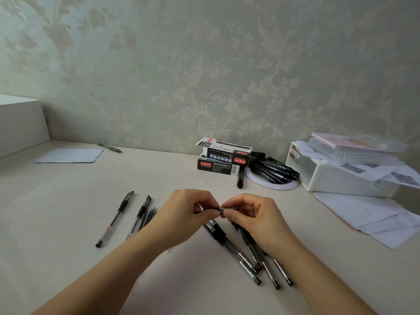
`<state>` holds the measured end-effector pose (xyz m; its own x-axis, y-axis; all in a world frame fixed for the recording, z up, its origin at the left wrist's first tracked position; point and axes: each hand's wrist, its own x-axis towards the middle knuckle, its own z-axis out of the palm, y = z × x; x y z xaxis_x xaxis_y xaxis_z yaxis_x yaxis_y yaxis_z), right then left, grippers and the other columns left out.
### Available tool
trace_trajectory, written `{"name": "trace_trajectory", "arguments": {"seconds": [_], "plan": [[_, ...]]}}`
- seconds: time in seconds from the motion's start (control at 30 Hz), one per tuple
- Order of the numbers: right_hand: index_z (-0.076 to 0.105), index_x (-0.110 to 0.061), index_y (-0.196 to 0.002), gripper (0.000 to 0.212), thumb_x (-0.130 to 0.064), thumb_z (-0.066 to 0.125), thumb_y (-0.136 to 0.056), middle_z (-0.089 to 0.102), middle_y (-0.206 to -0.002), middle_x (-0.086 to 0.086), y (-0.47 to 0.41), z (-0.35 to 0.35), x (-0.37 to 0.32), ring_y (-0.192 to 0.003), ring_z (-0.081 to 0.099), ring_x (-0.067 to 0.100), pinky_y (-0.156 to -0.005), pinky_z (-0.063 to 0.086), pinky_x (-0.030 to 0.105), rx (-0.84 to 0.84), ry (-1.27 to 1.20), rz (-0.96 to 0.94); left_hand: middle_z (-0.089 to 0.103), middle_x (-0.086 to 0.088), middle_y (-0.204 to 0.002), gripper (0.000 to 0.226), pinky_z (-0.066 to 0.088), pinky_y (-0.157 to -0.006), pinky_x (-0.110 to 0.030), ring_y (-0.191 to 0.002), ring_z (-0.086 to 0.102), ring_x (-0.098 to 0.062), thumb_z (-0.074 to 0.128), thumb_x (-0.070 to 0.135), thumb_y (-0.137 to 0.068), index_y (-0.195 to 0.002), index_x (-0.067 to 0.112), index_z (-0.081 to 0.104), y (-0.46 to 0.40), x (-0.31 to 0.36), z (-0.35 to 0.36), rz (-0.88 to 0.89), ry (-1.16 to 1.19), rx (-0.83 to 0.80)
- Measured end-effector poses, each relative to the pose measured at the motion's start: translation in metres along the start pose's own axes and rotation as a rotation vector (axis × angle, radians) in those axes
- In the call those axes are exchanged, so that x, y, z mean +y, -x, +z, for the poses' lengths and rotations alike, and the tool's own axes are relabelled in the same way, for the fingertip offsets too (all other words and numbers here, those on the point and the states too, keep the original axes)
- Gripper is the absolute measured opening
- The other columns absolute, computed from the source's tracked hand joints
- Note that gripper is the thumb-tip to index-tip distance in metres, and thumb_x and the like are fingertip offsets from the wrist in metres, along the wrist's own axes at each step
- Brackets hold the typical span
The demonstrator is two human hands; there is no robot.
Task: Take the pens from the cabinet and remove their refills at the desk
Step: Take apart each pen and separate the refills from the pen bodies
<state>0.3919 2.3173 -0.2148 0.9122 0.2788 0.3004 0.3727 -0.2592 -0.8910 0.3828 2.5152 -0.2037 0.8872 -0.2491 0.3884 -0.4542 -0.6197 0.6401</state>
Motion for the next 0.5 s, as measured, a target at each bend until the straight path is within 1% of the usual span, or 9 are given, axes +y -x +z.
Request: {"name": "trace_trajectory", "arguments": {"seconds": [0.07, 0.2, 0.3, 0.47, 0.5], "plan": [[0.076, -0.032, -0.089, 0.014, -0.02, 0.078, -0.081, 0.077, -0.086, -0.002, -0.0002, -0.0005, 0.001, -0.086, 0.072, 0.021, -0.087, 0.058, 0.037, 0.001, 0.009, 0.009, 0.066, 0.024, -0.073, 0.011, 0.052, -0.067, -0.029, -0.07, 0.061, -0.008, 0.071, 0.029, -0.084, -0.08, 0.038, 0.071, 0.0003, 0.0002, 0.0009, -0.001, 0.005, -0.004], [0.076, -0.032, -0.088, 0.016, -0.018, 0.079, -0.081, 0.077, -0.085, 0.0, -0.0006, 0.0008, 0.0027, -0.086, 0.072, 0.023, -0.087, 0.058, 0.039, -0.004, 0.002, 0.021, 0.067, 0.021, -0.074, 0.018, 0.052, -0.069, -0.031, -0.07, 0.062, -0.009, 0.07, 0.026, -0.084, -0.074, 0.041, 0.069, -0.0005, 0.0007, 0.0013, 0.007, -0.013, -0.017], [0.077, -0.031, -0.088, 0.015, -0.018, 0.079, -0.08, 0.076, -0.084, 0.004, -0.0003, 0.0017, 0.0021, -0.088, 0.071, 0.03, -0.088, 0.057, 0.045, 0.003, -0.011, 0.03, 0.067, 0.021, -0.073, 0.019, 0.049, -0.065, -0.024, -0.069, 0.061, -0.006, 0.07, 0.026, -0.084, -0.073, 0.042, 0.068, -0.001, 0.0009, 0.0006, 0.006, -0.022, -0.019], [0.077, -0.031, -0.087, 0.015, -0.018, 0.079, -0.081, 0.077, -0.084, 0.002, 0.0, 0.0024, -0.0012, -0.087, 0.071, 0.028, -0.088, 0.058, 0.045, 0.008, -0.012, 0.026, 0.065, 0.024, -0.069, 0.017, 0.039, -0.057, -0.011, -0.064, 0.058, -0.001, 0.071, 0.026, -0.084, -0.074, 0.04, 0.069, -0.0007, 0.0027, -0.0005, -0.012, 0.006, -0.018], [0.077, -0.031, -0.087, 0.016, -0.017, 0.079, -0.081, 0.077, -0.083, 0.002, 0.0002, 0.0023, -0.0016, -0.086, 0.071, 0.028, -0.088, 0.058, 0.045, 0.009, -0.013, 0.025, 0.064, 0.025, -0.068, 0.016, 0.038, -0.056, -0.01, -0.062, 0.057, 0.0, 0.071, 0.026, -0.084, -0.074, 0.039, 0.069, -0.0004, 0.0033, -0.0008, -0.017, 0.011, -0.016]]}}
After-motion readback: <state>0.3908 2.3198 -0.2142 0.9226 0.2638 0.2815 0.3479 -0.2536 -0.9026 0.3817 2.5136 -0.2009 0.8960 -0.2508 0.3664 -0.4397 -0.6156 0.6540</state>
